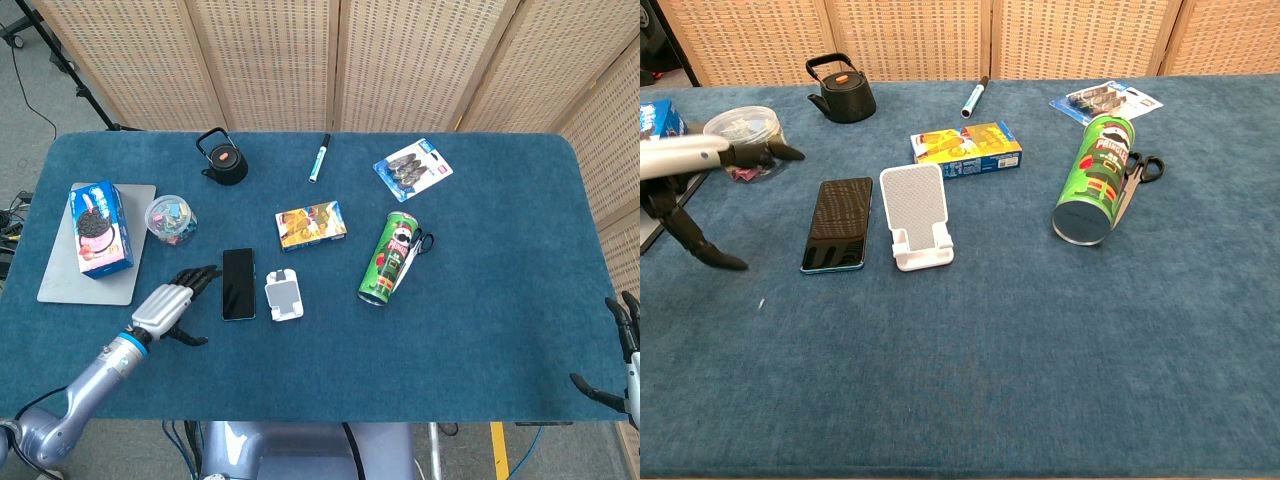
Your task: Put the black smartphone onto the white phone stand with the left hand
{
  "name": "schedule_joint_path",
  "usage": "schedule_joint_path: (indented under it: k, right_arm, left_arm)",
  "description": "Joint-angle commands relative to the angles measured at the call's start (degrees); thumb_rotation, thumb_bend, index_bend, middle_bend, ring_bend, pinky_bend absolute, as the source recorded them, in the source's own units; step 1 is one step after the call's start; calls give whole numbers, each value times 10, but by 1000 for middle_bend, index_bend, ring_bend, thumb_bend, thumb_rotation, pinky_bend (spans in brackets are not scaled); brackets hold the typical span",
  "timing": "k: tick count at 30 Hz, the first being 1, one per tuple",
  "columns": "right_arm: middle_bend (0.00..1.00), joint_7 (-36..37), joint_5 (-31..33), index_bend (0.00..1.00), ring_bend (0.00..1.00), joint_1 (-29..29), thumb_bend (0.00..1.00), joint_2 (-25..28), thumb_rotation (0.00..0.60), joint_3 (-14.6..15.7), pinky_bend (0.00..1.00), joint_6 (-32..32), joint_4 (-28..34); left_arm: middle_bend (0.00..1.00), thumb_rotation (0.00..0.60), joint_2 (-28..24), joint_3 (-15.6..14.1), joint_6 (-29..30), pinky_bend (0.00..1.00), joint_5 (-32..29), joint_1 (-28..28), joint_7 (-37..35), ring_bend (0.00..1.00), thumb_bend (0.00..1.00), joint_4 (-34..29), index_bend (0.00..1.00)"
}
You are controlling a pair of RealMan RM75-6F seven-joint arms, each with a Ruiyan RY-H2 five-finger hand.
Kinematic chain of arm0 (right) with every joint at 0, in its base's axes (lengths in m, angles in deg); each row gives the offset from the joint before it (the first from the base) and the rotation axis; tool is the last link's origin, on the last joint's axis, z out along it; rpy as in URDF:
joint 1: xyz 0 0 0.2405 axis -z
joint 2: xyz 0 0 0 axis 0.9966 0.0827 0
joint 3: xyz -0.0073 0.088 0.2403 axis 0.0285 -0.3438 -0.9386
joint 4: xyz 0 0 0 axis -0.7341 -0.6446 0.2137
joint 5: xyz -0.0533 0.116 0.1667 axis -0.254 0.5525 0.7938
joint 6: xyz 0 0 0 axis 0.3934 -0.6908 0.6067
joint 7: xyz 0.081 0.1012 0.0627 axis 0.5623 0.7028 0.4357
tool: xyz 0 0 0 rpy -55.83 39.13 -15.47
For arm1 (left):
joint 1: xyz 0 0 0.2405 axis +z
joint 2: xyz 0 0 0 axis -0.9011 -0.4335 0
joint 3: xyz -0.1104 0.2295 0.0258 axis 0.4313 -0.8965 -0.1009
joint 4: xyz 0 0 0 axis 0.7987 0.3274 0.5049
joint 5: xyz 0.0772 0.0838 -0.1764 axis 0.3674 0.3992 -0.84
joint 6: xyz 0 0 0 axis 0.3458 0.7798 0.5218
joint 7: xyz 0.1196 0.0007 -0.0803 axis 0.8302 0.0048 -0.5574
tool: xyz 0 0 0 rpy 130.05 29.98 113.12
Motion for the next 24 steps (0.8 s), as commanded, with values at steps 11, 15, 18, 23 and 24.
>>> schedule_joint_path:
  k: [11,15,18,23,24]
  right_arm:
    - [0,-53,44,0,0,-17,0,-21,600,-18,0,21,13]
    - [0,-53,57,0,0,-20,0,-22,600,-23,0,27,10]
    - [0,-51,63,0,0,-20,0,-22,600,-25,0,29,7]
    - [0,-46,67,0,0,-21,0,-20,600,-26,0,31,4]
    - [0,-45,67,0,0,-20,0,-19,600,-26,0,31,3]
  left_arm:
    - [0,600,34,-8,-46,36,102,-129,217,0,0,179,86]
    - [0,600,57,-28,-46,48,142,-149,206,0,0,211,86]
    - [0,600,68,-42,-39,51,163,-155,187,0,0,228,86]
    - [0,600,86,-67,-28,51,197,-165,164,0,0,266,86]
    - [0,600,88,-70,-27,51,199,-166,160,0,0,271,86]
